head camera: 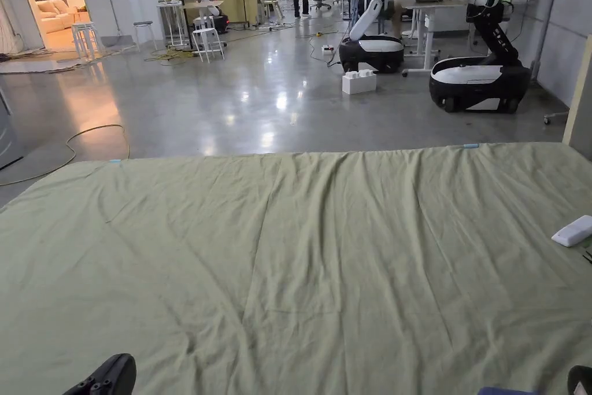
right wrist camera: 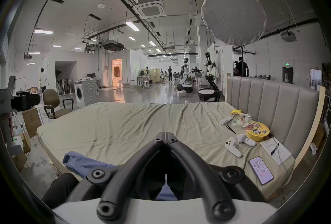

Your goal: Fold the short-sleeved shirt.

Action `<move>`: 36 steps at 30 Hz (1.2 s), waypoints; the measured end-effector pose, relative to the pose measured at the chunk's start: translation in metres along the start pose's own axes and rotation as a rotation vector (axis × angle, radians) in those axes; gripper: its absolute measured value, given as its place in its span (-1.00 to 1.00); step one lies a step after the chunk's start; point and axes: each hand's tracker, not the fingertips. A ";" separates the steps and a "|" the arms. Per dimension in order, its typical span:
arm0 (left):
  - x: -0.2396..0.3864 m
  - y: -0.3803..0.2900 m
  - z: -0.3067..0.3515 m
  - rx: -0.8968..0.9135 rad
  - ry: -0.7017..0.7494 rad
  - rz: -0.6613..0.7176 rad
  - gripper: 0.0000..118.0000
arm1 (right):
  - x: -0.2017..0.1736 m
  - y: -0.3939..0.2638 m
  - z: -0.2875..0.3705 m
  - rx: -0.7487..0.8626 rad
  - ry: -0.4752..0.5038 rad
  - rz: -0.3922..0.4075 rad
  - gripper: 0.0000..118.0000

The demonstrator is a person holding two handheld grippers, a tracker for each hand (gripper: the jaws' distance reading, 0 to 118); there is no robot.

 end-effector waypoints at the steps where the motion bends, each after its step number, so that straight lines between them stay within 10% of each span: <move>1: -0.003 -0.001 -0.001 0.002 -0.003 0.017 -1.00 | 0.001 0.000 0.000 0.000 0.000 -0.004 -1.00; 8: -0.045 -0.037 -0.039 -0.201 -0.037 0.267 -0.99 | 0.003 -0.009 -0.006 -0.059 0.016 -0.056 -1.00; 12: -0.097 -0.122 -0.086 -0.408 -0.123 0.625 0.59 | 0.007 -0.021 -0.007 -0.105 0.028 -0.076 -1.00; 13: -0.101 -0.140 -0.095 -0.452 -0.101 0.612 0.63 | 0.007 -0.023 -0.006 -0.124 0.032 -0.079 -0.99; 24: -0.149 -0.246 -0.162 -0.545 -0.084 0.874 0.61 | 0.011 -0.039 -0.006 -0.233 -0.006 -0.124 -0.99; 26: -0.148 -0.247 -0.169 -0.505 -0.153 0.938 0.32 | 0.011 -0.039 -0.007 -0.238 -0.011 -0.132 -0.99; 28: -0.146 -0.248 -0.179 -0.544 -0.184 1.018 -0.62 | 0.006 -0.036 -0.009 -0.244 -0.013 -0.134 -0.99; 36: -0.159 -0.237 -0.169 -0.501 -0.115 1.137 -0.75 | -0.002 -0.029 -0.011 -0.246 0.002 -0.122 -0.99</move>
